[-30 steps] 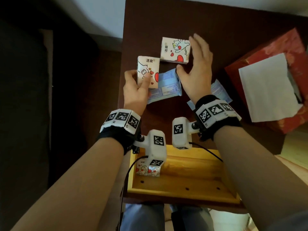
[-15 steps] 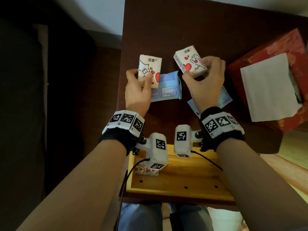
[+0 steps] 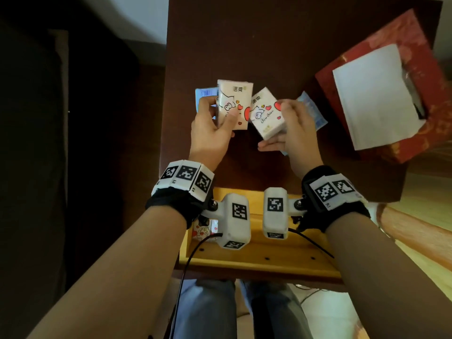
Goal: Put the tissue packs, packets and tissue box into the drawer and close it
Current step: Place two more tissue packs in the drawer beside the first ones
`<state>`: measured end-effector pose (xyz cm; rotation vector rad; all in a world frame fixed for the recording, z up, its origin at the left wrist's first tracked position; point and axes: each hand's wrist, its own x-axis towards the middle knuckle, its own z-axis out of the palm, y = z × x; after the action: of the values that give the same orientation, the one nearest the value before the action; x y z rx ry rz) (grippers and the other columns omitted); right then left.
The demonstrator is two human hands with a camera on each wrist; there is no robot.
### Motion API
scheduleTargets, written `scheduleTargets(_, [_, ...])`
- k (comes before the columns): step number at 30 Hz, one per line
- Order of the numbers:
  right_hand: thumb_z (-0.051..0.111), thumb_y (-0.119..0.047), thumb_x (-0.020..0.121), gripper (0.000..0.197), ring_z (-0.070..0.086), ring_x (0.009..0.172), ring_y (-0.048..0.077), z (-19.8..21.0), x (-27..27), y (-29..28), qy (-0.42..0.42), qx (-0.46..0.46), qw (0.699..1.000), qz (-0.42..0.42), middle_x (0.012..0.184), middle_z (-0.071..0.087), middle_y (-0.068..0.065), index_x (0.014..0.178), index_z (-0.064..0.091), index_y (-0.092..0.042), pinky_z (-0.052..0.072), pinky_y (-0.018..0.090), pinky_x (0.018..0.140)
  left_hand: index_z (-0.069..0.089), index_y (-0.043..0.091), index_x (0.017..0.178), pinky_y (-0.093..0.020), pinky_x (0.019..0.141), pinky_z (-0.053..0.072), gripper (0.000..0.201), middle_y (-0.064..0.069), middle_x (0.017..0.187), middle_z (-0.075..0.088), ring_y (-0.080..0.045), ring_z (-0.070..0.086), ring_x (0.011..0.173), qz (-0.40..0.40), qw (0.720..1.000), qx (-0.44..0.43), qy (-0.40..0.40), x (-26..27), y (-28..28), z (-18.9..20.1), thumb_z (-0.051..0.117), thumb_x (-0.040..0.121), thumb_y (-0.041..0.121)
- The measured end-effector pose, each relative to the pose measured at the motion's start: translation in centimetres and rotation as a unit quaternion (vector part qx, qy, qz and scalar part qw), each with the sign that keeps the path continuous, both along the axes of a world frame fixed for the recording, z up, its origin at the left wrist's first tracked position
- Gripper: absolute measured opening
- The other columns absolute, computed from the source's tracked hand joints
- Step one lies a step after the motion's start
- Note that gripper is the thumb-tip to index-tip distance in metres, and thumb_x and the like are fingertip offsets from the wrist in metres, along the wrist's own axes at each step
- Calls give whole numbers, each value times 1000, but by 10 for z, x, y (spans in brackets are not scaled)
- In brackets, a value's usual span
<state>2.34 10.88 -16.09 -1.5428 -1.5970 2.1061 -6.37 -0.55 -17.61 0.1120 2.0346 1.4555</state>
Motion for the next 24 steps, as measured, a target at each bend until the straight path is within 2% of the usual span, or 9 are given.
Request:
scheduleTargets(2, [47,-22,95,13,69,57,20,2,16,-3,4,6,1000,29,94,62,9,107,48,-21,61,35,53,45,4,116,-12,51,48,34,-5,99,63,-11,62,70,-19,1000,1,8,18,-3,1,59,89,18])
scheduleTargets(6, [57,-11,88,33,68,81,15,11,54,-6,-8,4,998,54,93,63,0,119,47,-17,62,34,61,46,4,119,-13,53,50,37,-3,101,62,-18,64,80,-27,999,-19,7,56,-13,9,60,88,20])
scheduleTargets(8, [57,-7,87,40,67,81,10,16,75,-9,-14,0,996,87,91,64,-4,125,45,-15,61,31,62,45,5,122,-19,60,53,39,-2,101,62,-19,65,85,-26,999,-23,3,75,-20,15,60,89,20])
scheduleTargets(10, [56,-2,86,37,66,80,9,20,96,-15,-17,-10,994,105,90,65,-4,120,48,-14,60,31,65,43,6,125,-28,67,56,41,-1,101,62,-19,65,88,-29,999,-20,0,95,-28,21,59,89,18])
scheduleTargets(13, [57,4,81,32,64,81,13,24,125,-25,-35,-12,993,116,87,64,-4,108,54,-12,58,31,71,37,14,132,-20,60,54,47,-5,101,64,-17,64,81,-29,999,-20,-26,127,-41,29,57,90,16])
scheduleTargets(15, [59,6,78,35,62,85,15,24,144,-32,-58,-11,990,130,88,64,-3,109,56,-10,54,29,74,30,24,138,-16,55,52,56,-9,100,65,-16,63,74,-34,997,-24,-61,148,-52,32,57,90,16])
scheduleTargets(18, [63,3,75,40,61,90,15,19,170,-46,-105,-31,977,182,90,64,-5,111,56,-13,51,26,76,20,36,143,-22,64,58,69,-7,110,64,-16,68,83,-67,991,-43,-110,174,-73,27,57,90,14])
scheduleTargets(21, [66,0,77,38,61,90,15,5,193,-64,-138,-58,967,207,95,64,-2,110,56,-15,51,26,77,24,41,141,-37,75,60,71,-7,113,64,-18,69,91,-85,980,-75,-165,192,-94,11,60,88,11])
scheduleTargets(24, [64,-2,80,37,61,92,16,-19,207,-84,-152,-73,964,205,104,64,3,115,55,-10,51,21,74,35,33,134,-38,75,61,61,-4,101,67,-16,69,89,-93,975,-109,-171,203,-111,-11,63,85,10])
